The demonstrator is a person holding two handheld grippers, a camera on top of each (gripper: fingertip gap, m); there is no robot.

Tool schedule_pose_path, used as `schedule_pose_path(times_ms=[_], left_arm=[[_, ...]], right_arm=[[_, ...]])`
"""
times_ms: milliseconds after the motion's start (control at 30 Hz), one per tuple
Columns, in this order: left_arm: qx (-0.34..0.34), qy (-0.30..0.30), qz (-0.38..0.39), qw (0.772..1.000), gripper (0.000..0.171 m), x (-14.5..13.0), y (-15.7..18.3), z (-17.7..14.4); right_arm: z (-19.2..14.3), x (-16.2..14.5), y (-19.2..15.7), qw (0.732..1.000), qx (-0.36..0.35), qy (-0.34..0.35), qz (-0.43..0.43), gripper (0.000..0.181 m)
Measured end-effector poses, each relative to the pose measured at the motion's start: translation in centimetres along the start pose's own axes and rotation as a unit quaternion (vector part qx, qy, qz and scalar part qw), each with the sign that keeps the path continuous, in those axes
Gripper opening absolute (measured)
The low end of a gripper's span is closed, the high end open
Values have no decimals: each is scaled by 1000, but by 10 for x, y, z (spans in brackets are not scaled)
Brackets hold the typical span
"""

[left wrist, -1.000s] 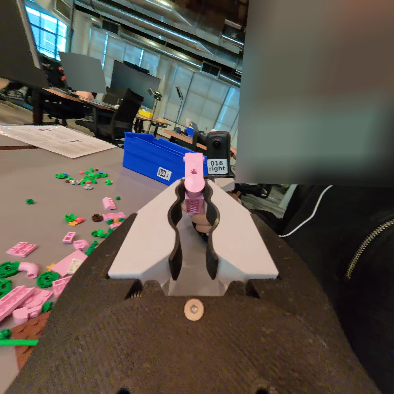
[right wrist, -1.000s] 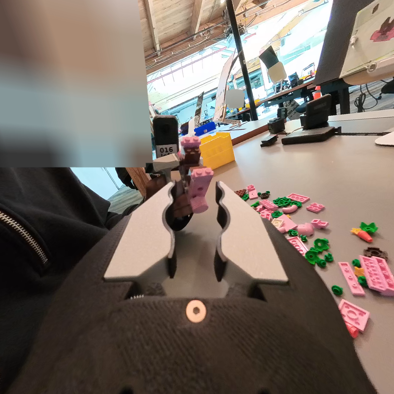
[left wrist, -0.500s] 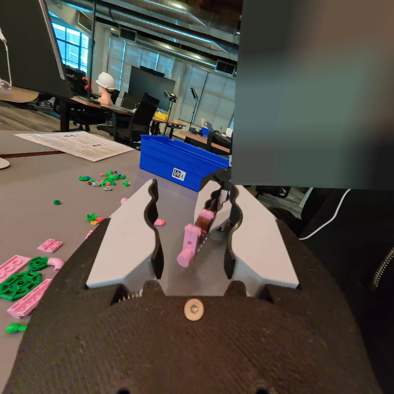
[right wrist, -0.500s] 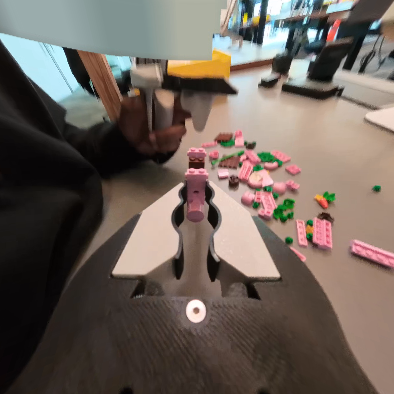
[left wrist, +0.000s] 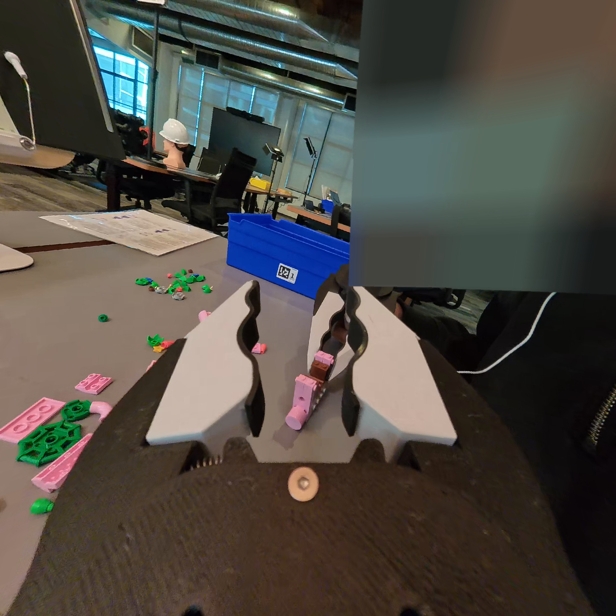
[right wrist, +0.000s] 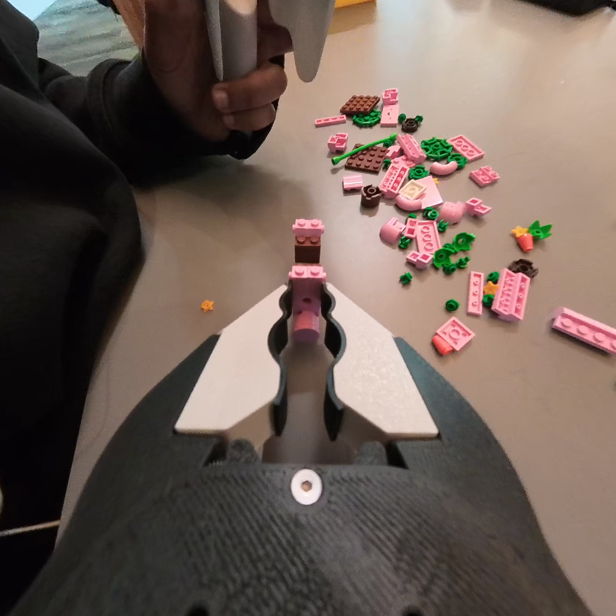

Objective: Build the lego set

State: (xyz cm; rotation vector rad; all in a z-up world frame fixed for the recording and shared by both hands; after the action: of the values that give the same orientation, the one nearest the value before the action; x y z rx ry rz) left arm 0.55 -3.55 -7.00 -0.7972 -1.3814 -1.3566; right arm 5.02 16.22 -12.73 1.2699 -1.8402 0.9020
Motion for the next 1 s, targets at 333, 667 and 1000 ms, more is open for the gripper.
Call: schedule_pose_path(times_ms=[333, 667, 1000], left_arm=[[-4, -4, 7, 1000, 50, -1, 4, 2], [-6, -19, 9, 1000, 50, -5, 4, 5], [0, -15, 28, 999, 46, -4, 6, 4]], right_arm=[[3, -6, -1, 999, 20, -36, -3, 17], [10, -10, 0, 997, 17, -69, 4, 17], [7, -14, 3, 997, -6, -82, -12, 17]])
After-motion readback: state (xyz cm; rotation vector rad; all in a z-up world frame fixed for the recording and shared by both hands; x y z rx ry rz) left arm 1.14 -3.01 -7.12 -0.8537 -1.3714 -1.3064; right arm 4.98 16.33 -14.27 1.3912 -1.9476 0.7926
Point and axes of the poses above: each gripper's, where its closed fingertips meet, z out along the fingers, x out of its top, y = z × x across the jaws, the point moved 8 cm from there along -z, back along the fingers, and after that the axes turned 4 degrees about x, right-handed, at the moved point
